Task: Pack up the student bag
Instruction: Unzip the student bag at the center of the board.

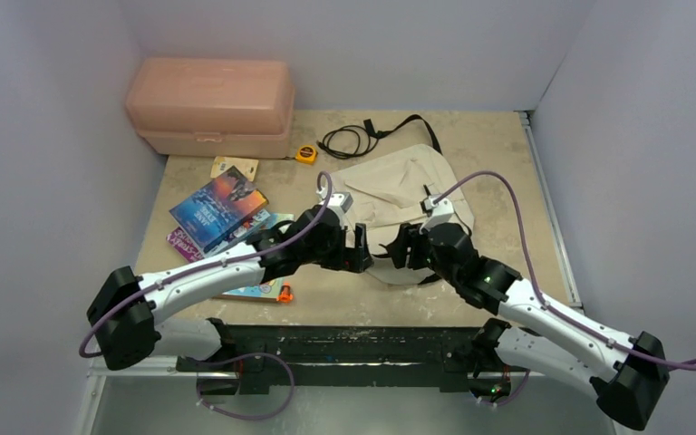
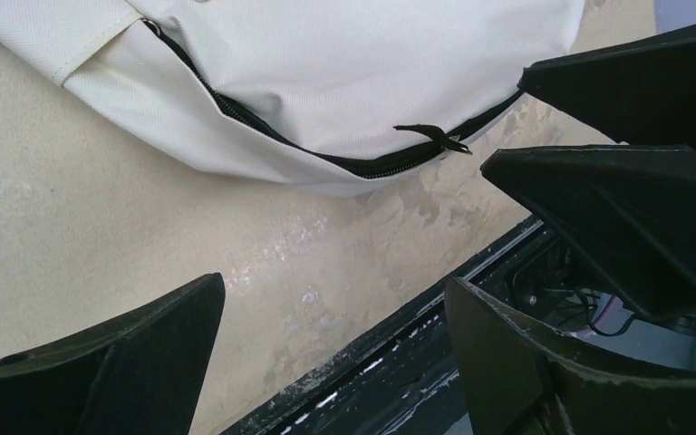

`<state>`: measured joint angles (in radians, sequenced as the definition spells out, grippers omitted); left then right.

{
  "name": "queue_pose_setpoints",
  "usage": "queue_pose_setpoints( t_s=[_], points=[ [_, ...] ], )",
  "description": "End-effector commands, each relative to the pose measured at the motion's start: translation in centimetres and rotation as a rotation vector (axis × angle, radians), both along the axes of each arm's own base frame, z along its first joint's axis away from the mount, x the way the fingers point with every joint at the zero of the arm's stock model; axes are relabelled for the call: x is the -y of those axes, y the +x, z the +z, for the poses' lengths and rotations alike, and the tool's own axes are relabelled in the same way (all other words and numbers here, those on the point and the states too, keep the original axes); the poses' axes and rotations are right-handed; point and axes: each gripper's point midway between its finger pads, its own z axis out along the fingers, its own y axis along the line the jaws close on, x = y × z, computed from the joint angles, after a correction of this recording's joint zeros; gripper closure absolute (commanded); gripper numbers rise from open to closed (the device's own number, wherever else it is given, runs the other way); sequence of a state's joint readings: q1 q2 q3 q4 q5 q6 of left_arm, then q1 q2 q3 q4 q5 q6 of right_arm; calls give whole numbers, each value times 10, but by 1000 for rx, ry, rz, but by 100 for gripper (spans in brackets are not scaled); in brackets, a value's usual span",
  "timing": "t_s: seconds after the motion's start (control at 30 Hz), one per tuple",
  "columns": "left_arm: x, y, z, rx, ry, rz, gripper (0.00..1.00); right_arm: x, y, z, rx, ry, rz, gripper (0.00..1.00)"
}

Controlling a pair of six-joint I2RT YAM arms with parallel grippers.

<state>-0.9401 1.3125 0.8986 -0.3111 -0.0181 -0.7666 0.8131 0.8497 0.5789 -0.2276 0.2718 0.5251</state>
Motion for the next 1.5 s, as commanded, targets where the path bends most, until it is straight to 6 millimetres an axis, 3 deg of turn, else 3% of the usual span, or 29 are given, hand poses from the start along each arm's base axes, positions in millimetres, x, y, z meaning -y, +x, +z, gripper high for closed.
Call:
queue_pose_setpoints(
  t_s=[0.0,0.27,0.43,0.63,0.77,0.87,0.93,1.1,1.23,1.47],
  points=[
    [-6,-3,23,39,-75,22,8,-25,1,40,109,12,170,37],
    [-20,-14,24,29,-99,41,6,-29,23,20,56,-156,139,42],
    [-28,-18,25,33,-99,53,6,-31,25,5,43,-213,132,49],
    [-24,-20,23,18,-106,38,6,-33,23,-10,33,-259,118,53],
    [-17,-18,20,4,-113,38,6,-32,25,-17,28,-318,71,65],
    [-11,-16,17,-6,-119,29,6,-29,24,-17,33,-323,33,83],
    [-5,-16,18,-9,-134,11,6,-25,24,-14,39,-292,-3,100],
    [10,-8,21,78,-118,-80,5,-18,17,8,60,-162,-59,100],
    [25,-3,20,241,-47,-218,5,-30,6,15,47,-34,-18,100],
    [26,27,34,447,132,-108,7,-27,1,17,19,-20,-26,100]
  ],
)
